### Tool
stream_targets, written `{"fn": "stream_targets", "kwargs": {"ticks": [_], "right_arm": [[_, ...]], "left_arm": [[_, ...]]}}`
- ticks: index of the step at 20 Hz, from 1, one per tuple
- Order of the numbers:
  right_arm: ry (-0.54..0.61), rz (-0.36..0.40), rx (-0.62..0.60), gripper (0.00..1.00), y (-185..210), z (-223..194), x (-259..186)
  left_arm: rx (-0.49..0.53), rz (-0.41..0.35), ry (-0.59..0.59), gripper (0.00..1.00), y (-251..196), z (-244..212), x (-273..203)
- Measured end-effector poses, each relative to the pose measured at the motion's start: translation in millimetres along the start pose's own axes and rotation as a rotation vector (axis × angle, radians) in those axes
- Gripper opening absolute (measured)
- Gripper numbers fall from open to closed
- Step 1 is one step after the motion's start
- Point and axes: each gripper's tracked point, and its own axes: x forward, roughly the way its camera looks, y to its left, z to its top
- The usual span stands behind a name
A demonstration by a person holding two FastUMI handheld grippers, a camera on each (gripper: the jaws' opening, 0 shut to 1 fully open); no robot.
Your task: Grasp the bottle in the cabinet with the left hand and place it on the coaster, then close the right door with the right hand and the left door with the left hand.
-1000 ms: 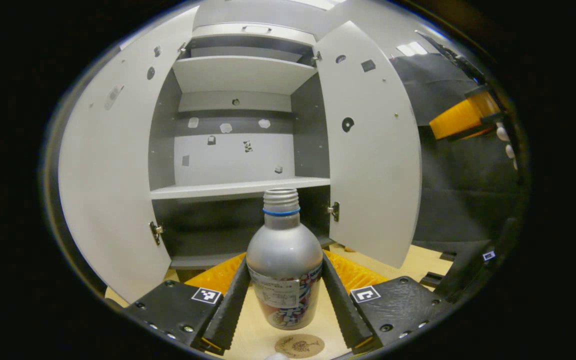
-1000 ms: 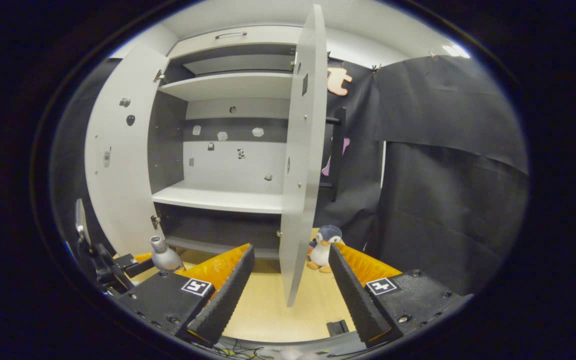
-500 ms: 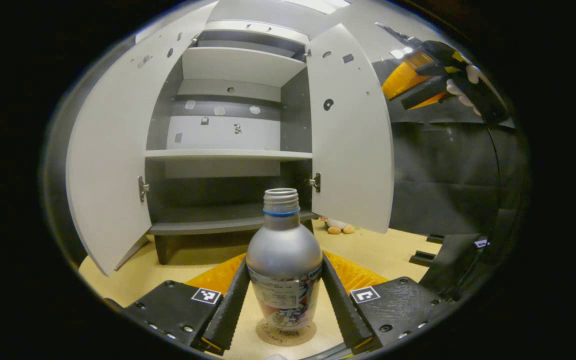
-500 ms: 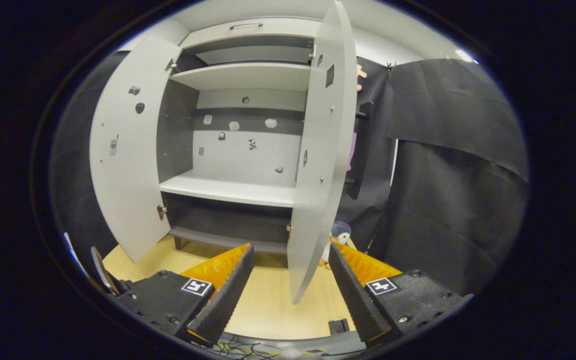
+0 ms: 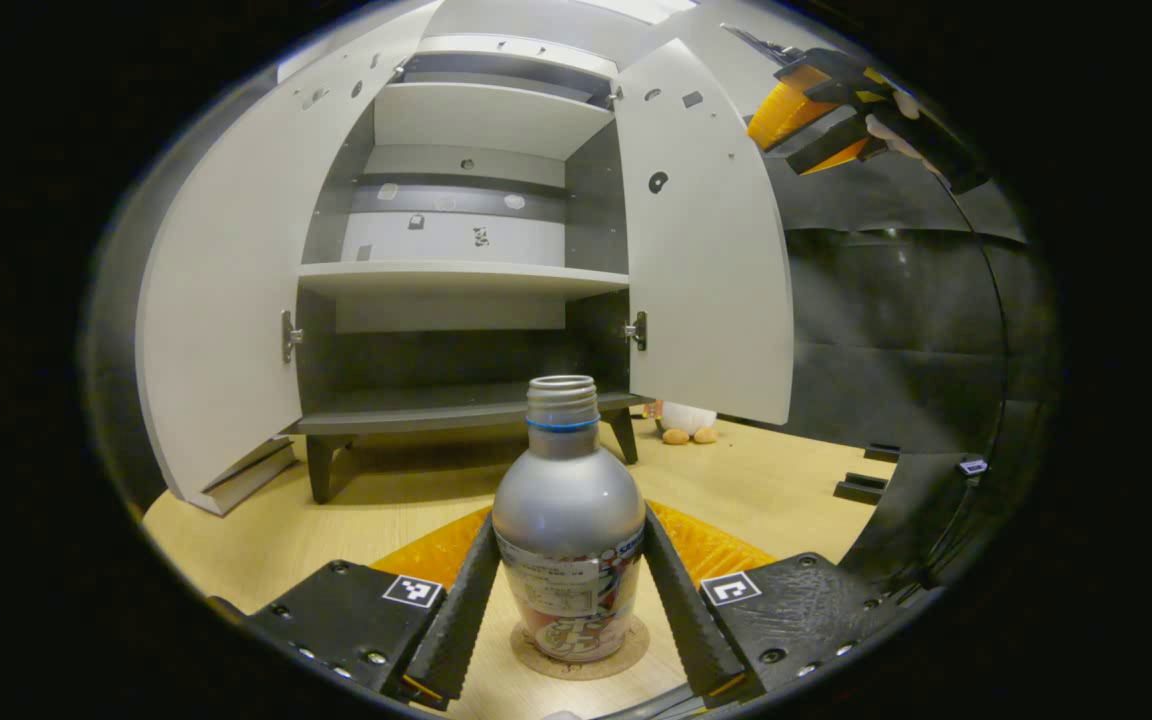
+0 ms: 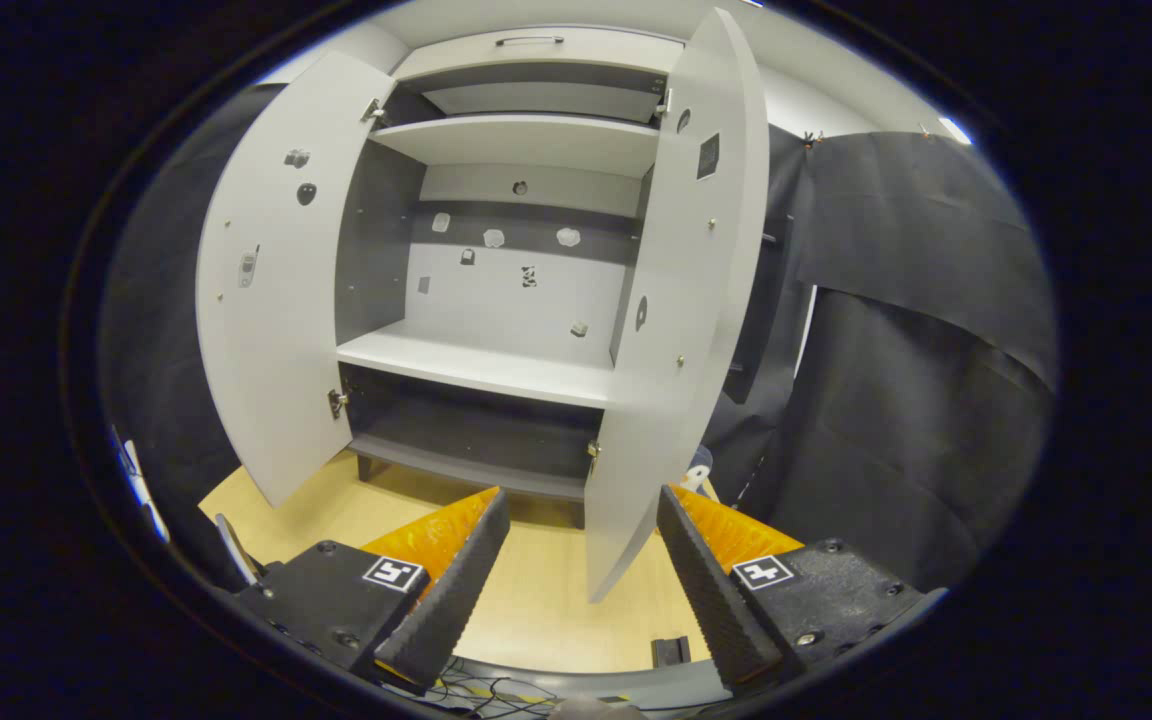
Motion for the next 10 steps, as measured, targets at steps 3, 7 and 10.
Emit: {"fn": "stream_targets", "kwargs": {"ticks": [3,7,10], "right_arm": [[0.001,-0.001,-0.006,0.97,1.4,-0.5,-0.3],[0.006,-0.002,-0.026,0.97,3.7,-3.4,-0.8],[0.004,0.002,-0.035,0.97,6.4,-4.7,-1.6]], "left_arm": [[-0.004,-0.008,-0.009,0.83,-2.9,-2.7,-0.6],[0.0,-0.019,0.001,0.8,-3.7,-7.7,-2.5],[0.001,-0.003,0.007,0.91,0.8,-4.2,-3.9]]}}
